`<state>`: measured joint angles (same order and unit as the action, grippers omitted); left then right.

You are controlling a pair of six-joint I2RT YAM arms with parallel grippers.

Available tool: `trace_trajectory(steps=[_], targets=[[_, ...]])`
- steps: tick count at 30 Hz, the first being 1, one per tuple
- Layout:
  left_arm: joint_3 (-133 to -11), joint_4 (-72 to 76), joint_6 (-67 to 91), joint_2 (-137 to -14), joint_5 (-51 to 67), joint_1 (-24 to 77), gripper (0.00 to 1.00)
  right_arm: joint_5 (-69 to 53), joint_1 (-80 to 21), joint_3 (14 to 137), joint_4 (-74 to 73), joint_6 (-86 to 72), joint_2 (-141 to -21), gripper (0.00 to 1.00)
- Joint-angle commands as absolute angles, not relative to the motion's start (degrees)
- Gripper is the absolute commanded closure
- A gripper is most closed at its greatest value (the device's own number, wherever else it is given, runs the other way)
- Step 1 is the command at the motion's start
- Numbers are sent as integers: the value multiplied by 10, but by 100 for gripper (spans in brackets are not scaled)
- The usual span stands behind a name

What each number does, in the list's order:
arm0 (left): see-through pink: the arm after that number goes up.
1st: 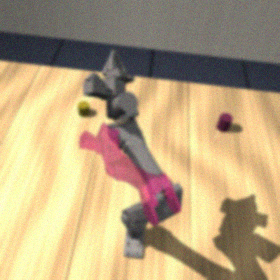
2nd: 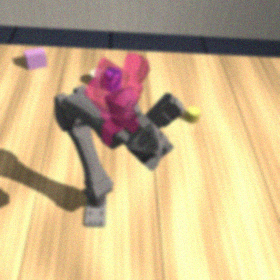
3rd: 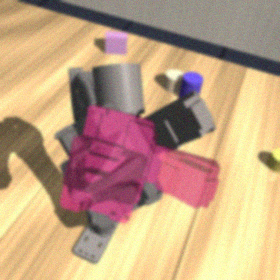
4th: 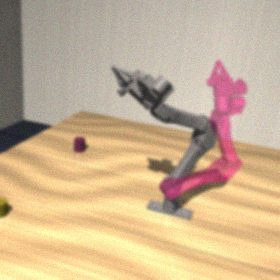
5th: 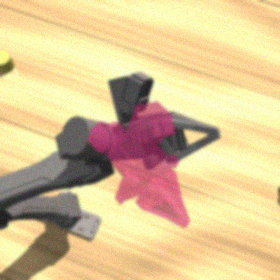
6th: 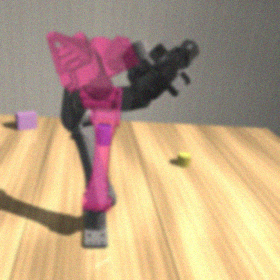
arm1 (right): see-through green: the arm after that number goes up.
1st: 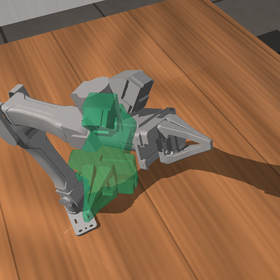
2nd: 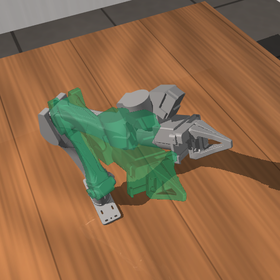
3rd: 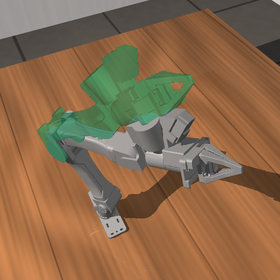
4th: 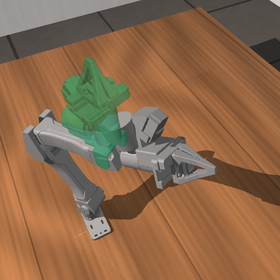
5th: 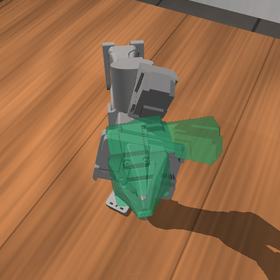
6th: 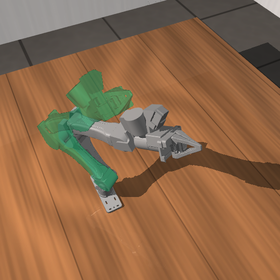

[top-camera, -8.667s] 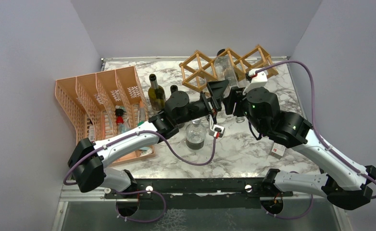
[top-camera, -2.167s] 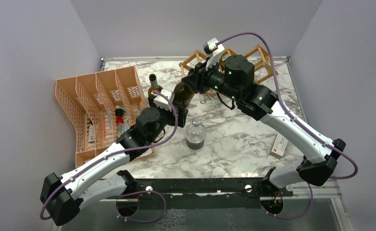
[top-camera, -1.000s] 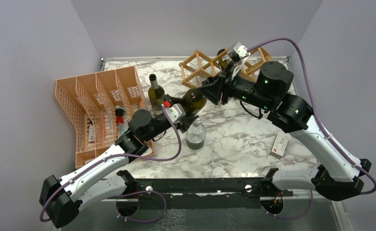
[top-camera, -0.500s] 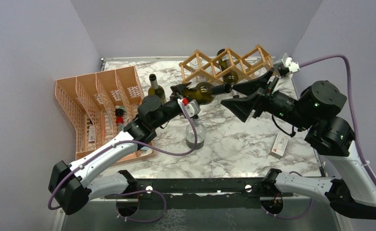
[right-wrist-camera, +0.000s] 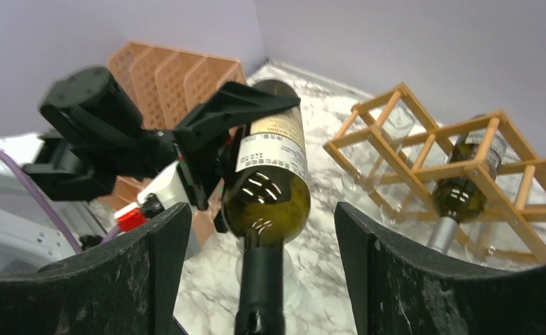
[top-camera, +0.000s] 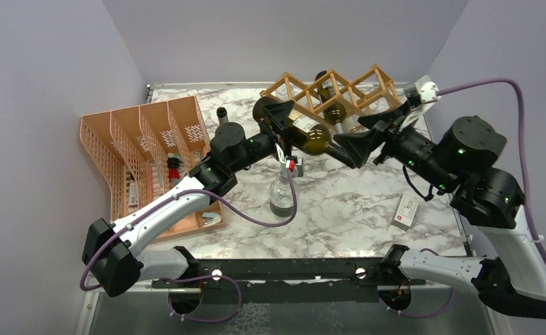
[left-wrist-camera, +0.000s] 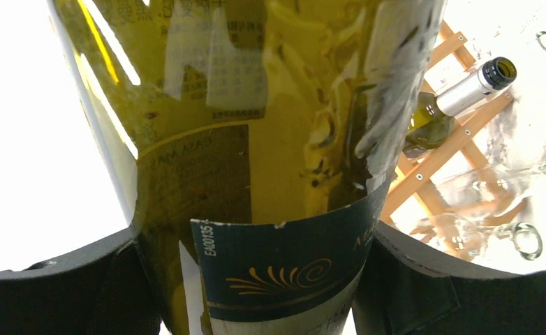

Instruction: Put the wine bottle on the wine rack

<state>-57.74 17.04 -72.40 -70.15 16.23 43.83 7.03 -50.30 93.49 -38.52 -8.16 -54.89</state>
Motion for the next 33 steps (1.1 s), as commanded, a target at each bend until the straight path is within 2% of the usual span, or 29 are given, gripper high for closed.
trace_trajectory(steps=[1, 9, 13, 21, 25, 30, 33], targets=[[-617, 213, -841, -690, 234, 436, 100, 64, -507, 921, -466, -59, -580, 22], [-628, 170, -925, -695, 256, 437, 100, 30, -507, 851, -508, -98, -577, 23], [-633, 170, -958, -704, 249, 437, 100, 22, -507, 828, -522, -112, -582, 27], [-646, 165, -974, -713, 264, 440, 100, 14, -507, 799, -512, -126, -614, 47], [-649, 160, -973, -714, 260, 445, 100, 23, -507, 795, -494, -133, -628, 51], [-653, 158, -966, -714, 248, 448, 100, 44, -507, 793, -486, -144, -644, 53], [-658, 154, -966, -716, 235, 449, 100, 55, -507, 790, -480, -151, -649, 46]])
